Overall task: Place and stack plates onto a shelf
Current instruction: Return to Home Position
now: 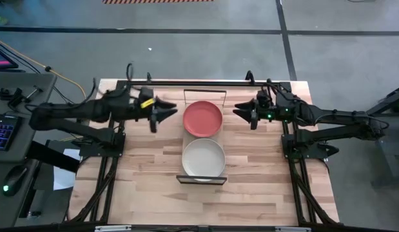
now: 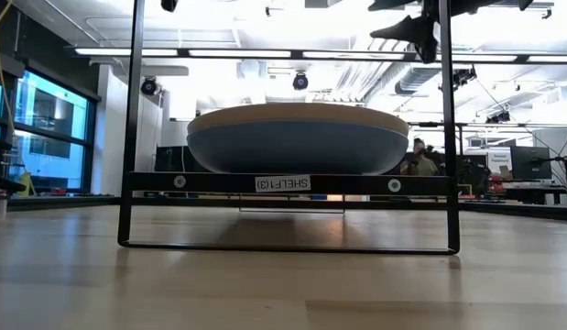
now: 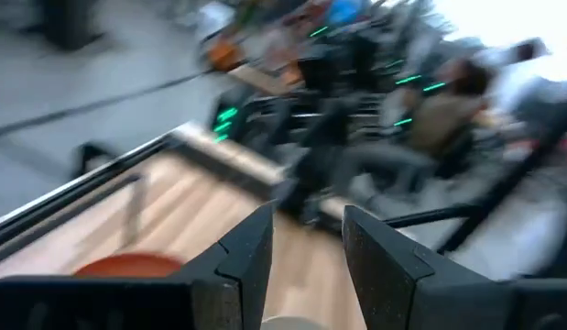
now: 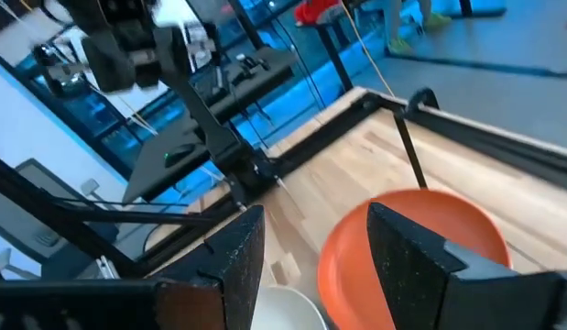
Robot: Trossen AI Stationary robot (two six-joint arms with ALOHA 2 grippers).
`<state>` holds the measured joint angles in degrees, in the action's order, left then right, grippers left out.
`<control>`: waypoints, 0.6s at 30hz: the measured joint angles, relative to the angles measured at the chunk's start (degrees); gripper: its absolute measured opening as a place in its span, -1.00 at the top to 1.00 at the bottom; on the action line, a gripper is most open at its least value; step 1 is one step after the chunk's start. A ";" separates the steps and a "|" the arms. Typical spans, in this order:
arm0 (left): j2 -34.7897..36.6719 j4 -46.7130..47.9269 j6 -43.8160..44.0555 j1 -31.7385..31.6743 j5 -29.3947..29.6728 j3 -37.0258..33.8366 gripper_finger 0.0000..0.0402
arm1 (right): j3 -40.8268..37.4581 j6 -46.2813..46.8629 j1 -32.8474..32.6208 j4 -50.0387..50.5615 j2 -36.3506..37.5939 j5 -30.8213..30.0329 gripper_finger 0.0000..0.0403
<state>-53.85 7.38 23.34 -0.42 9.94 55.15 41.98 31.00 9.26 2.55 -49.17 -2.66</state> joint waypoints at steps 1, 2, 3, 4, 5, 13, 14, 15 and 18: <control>1.64 -5.00 -0.46 0.21 -1.68 -3.36 0.39 | 0.00 -0.53 -0.02 -0.56 0.00 0.04 0.13; 2.95 -9.60 -0.51 0.32 -3.35 -6.44 0.40 | 0.00 -1.30 -0.02 -1.03 0.00 0.10 0.13; 4.08 -13.62 -0.71 0.43 -4.40 -9.10 0.40 | 0.00 -1.73 -0.03 -1.42 0.00 0.12 0.13; 5.00 -17.47 -1.36 0.49 -5.05 -11.29 0.40 | 0.00 -2.27 -0.04 -1.79 0.00 0.21 0.13; 5.71 -20.25 -1.98 0.48 -5.07 -12.93 0.40 | 0.00 -2.69 -0.04 -2.25 0.00 0.52 0.13; 6.22 -20.85 -10.10 0.50 -4.88 -15.76 0.40 | 0.00 -7.98 -0.04 -4.07 0.00 5.24 0.13; 6.13 -20.73 -10.88 0.50 -4.87 -15.76 0.40 | 0.00 -8.98 -0.04 -4.07 0.00 5.70 0.13; 6.13 -20.52 -11.50 0.50 -4.81 -15.79 0.40 | 0.00 -9.71 -0.04 -4.07 0.00 6.10 0.13; 6.17 -20.85 -12.03 0.50 -4.31 -15.79 0.40 | 0.00 -10.55 -0.04 -4.07 0.02 6.32 0.13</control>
<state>-47.68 -13.47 11.31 0.08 5.63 39.35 41.98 20.45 9.21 -1.52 -49.15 3.66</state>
